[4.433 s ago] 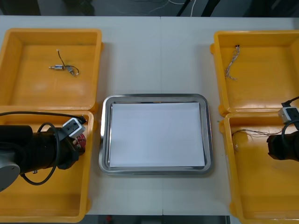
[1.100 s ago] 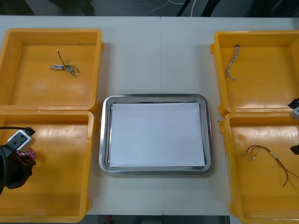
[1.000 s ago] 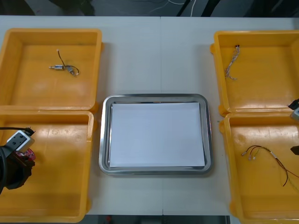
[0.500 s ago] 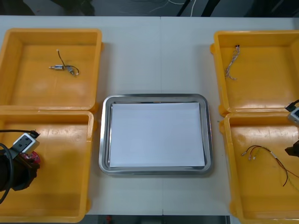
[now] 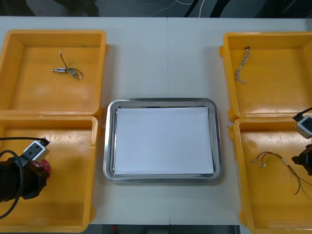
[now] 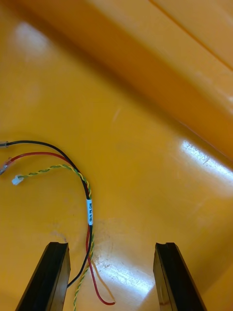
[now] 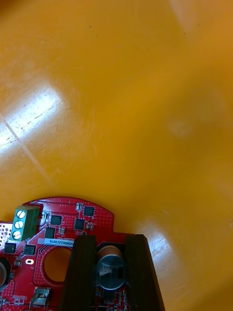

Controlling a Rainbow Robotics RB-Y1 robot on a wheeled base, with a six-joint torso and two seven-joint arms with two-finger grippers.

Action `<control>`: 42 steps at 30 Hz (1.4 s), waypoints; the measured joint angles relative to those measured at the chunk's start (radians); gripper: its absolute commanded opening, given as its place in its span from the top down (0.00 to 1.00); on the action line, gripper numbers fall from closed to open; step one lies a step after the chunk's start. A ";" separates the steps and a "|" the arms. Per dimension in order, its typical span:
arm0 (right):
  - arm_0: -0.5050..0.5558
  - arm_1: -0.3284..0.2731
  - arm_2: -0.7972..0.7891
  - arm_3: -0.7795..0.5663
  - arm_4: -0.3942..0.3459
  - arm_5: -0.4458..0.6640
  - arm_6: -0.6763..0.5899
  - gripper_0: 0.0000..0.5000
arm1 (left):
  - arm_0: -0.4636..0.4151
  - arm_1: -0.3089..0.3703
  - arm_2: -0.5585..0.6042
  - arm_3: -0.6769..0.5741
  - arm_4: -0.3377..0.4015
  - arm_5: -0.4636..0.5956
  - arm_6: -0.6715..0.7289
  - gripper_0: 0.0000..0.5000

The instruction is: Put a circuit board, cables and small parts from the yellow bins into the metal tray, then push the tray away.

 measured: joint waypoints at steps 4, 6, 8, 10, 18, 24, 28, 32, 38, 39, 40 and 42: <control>0.006 0.013 0.000 0.003 0.013 -0.004 0.000 0.00 | 0.000 0.000 -0.001 0.001 0.000 -0.001 0.000 0.00; 0.006 0.024 0.000 0.007 0.017 -0.012 0.000 0.00 | 0.000 0.000 -0.001 0.001 0.001 -0.001 0.000 0.00; 0.006 0.031 0.002 0.010 0.021 -0.018 0.000 0.00 | 0.000 0.000 -0.001 0.001 0.001 -0.003 0.000 0.00; 0.006 0.034 0.005 0.013 0.027 -0.024 0.000 0.00 | 0.000 0.000 -0.001 0.001 0.002 -0.003 0.000 0.00; 0.006 0.035 0.021 0.040 0.036 -0.044 0.000 0.00 | -0.001 0.000 0.001 -0.005 0.004 0.006 0.000 0.00; 0.006 0.035 0.034 0.062 0.037 -0.083 0.000 0.00 | -0.001 0.000 0.057 -0.067 0.014 0.123 0.000 0.00; 0.007 0.035 0.050 0.082 0.037 -0.118 0.000 0.00 | -0.001 0.000 0.122 -0.121 0.024 0.201 0.000 0.00; 0.007 0.036 0.063 0.090 0.038 -0.128 0.000 0.00 | -0.001 -0.001 0.192 -0.172 0.042 0.285 0.000 0.00; 0.007 0.036 0.069 0.091 0.038 -0.130 0.000 0.00 | -0.040 -0.001 0.275 -0.195 0.115 0.447 0.000 0.00; 0.008 0.037 0.069 0.091 0.038 -0.130 0.000 0.00 | -0.055 -0.001 0.281 -0.195 0.116 0.472 0.000 0.00; 0.008 0.037 0.069 0.091 0.038 -0.132 0.000 0.00 | -0.070 -0.001 0.285 -0.195 0.116 0.494 0.000 0.00; 0.011 0.039 0.070 0.091 0.039 -0.139 0.000 0.00 | -0.100 -0.001 0.287 -0.195 0.116 0.527 0.000 0.00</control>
